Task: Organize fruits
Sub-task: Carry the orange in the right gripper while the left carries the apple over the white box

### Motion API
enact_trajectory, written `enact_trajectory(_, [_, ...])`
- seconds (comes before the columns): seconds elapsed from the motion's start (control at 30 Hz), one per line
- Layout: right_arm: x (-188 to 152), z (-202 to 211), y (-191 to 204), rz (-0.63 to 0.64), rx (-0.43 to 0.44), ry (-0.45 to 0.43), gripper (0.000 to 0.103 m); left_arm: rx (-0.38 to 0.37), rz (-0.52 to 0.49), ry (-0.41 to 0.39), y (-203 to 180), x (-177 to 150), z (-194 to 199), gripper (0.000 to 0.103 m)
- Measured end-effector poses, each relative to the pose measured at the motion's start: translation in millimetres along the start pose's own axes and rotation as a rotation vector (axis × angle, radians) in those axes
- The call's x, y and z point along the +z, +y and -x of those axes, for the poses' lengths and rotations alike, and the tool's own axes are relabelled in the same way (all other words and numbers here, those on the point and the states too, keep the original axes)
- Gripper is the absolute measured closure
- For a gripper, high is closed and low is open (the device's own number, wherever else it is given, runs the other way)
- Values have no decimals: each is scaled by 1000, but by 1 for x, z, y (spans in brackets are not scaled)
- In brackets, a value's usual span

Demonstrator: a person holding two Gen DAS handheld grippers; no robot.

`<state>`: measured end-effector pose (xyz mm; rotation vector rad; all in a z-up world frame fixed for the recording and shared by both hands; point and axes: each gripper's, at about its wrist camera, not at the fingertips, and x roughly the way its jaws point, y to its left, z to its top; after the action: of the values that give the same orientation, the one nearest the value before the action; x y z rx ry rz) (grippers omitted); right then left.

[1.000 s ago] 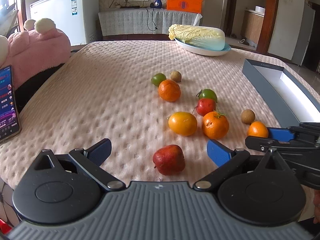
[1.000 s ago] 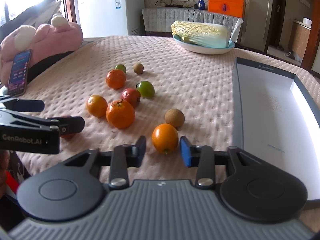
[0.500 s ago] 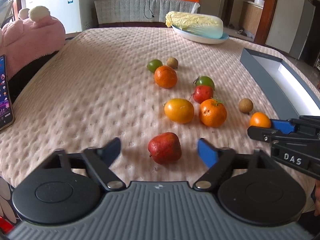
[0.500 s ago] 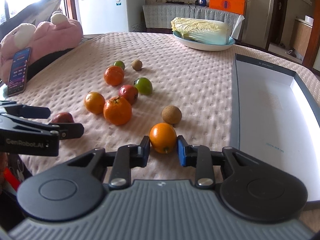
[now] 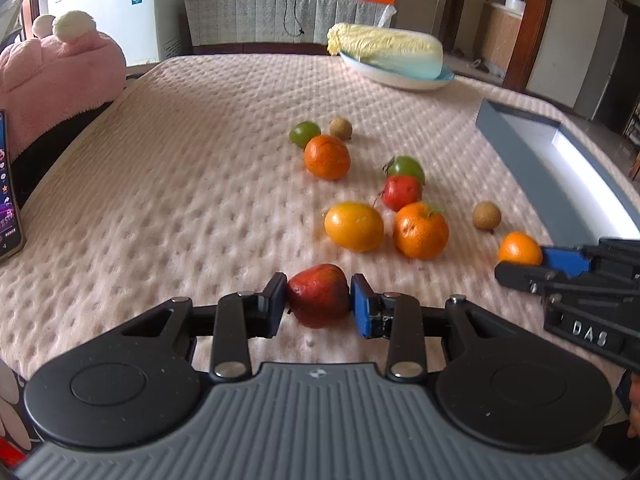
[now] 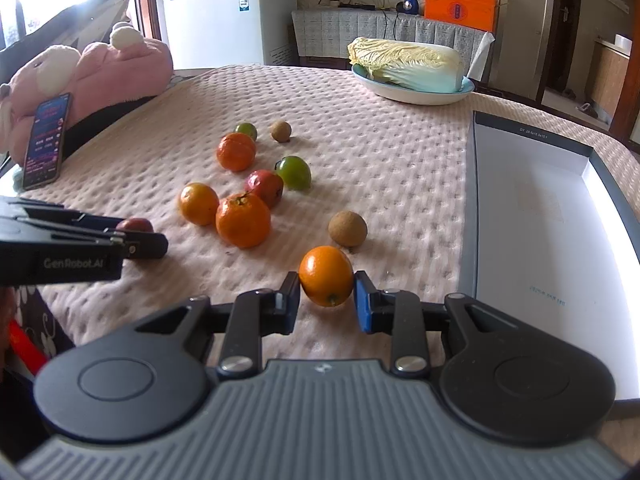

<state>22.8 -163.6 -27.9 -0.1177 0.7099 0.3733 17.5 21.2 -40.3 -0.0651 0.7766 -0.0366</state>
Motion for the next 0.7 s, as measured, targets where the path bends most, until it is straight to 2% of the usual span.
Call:
enact_trajectory(0.4, [1,21,-5,11,26,-45,71,85,-9,-73,-8,10,8,63])
enact_trajectory(0.7, [4,41,-15,-2,44,-91,71,92,-27,-97,-23,16,13,63])
